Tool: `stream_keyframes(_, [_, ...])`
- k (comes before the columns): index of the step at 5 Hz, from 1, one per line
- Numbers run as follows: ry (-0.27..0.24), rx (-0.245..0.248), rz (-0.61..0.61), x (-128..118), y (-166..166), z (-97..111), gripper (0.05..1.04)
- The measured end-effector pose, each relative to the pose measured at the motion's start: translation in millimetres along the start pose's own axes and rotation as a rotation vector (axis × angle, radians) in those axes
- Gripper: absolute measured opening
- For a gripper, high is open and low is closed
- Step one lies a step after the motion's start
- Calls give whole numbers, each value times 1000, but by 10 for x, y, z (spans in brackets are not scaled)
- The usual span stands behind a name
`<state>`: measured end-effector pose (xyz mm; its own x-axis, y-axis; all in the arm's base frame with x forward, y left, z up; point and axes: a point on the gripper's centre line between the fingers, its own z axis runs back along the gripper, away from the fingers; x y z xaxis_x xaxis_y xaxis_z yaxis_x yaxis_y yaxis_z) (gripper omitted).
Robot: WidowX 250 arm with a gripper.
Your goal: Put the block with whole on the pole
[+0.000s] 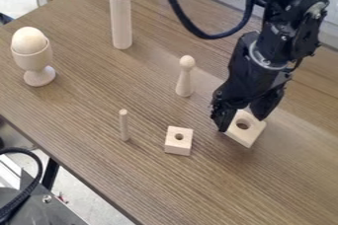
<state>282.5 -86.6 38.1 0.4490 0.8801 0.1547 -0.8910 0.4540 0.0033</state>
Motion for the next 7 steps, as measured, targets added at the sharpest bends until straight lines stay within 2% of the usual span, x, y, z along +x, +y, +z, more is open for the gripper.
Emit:
stream_keyframes(2, [-23, -35, 130, -60, -53, 8, 999])
stream_keyframes(4, [-31, -75, 176, -64, -141, 49, 999])
stream_keyframes(5, [-20, -84, 190, -84, -155, 23, 999])
stream_keyframes(6, [-3, -60, 199, -131, -77, -80, 999])
stream_keyframes(7, [17, -58, 199, -175, -30, -134, 999])
